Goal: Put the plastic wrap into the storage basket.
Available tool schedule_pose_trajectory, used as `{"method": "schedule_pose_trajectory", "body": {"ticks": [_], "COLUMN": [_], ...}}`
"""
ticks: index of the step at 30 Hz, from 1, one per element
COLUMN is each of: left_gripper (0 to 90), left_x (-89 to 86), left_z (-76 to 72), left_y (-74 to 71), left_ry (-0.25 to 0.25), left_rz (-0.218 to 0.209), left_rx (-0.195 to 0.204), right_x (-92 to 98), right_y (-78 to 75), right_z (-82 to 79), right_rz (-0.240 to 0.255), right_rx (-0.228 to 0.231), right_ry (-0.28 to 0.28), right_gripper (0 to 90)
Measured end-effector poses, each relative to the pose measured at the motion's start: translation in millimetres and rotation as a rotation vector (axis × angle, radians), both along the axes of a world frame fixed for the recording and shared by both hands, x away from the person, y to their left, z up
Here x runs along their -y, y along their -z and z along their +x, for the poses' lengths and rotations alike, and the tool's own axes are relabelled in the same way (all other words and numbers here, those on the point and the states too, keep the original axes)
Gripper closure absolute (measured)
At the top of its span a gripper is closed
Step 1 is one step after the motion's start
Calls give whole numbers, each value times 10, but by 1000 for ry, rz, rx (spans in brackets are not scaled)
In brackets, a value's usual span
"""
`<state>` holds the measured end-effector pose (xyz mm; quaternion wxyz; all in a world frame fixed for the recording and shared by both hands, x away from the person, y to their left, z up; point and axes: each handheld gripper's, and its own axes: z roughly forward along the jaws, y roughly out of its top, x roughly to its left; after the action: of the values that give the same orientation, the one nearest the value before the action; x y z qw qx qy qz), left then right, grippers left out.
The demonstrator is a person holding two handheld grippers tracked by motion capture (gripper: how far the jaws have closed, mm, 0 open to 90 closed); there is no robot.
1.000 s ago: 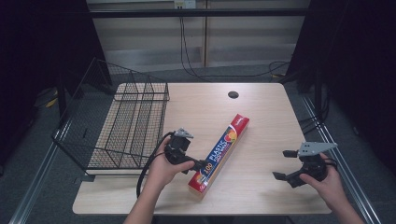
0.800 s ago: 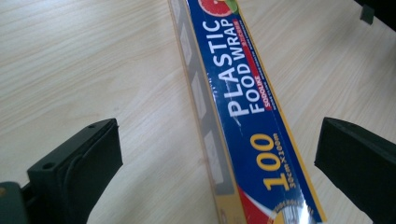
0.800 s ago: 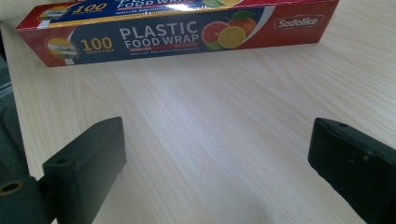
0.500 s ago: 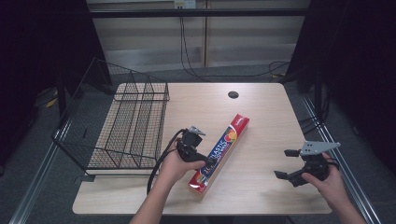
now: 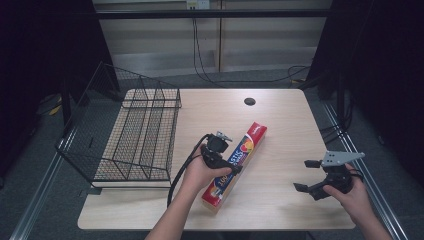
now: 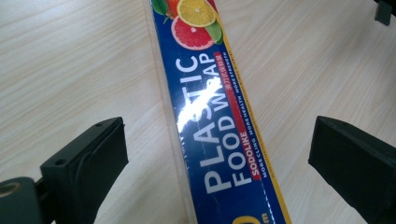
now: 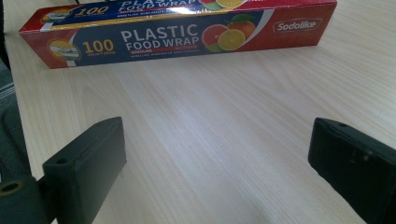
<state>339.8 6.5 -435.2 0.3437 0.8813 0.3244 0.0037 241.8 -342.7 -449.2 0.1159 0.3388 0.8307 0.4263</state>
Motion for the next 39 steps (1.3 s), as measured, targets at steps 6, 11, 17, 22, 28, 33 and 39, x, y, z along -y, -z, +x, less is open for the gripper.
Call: {"method": "schedule_pose_trajectory", "body": {"ticks": [6, 11, 17, 22, 28, 33, 39], "left_gripper": [43, 49, 50, 55, 55, 55, 68], "left_x": [65, 130, 217, 253, 300, 325, 359], "left_z": [19, 41, 51, 87, 104, 112, 151], "left_y": [14, 34, 57, 87, 137, 164, 218], "left_ry": [6, 7, 8, 14, 0, -3, -19], "left_rz": [16, 22, 32, 51, 61, 71, 94], "left_rx": [-4, -6, -17, -30, -37, -34, -41], "right_x": [-2, 5, 1, -5, -4, -3, -4], "right_y": [-2, -5, -3, -1, -8, -11, -14], "right_z": [-3, -4, 0, -4, -7, -10, -8], "right_rz": [-4, -4, -3, -3, -6, -3, -3], "right_rx": [2, 7, 5, 3, 6, 8, 11], "right_ry": [-6, 1, -6, -11, -6, -8, -7], "right_gripper": [38, 38, 38, 38, 38, 38, 38]}}
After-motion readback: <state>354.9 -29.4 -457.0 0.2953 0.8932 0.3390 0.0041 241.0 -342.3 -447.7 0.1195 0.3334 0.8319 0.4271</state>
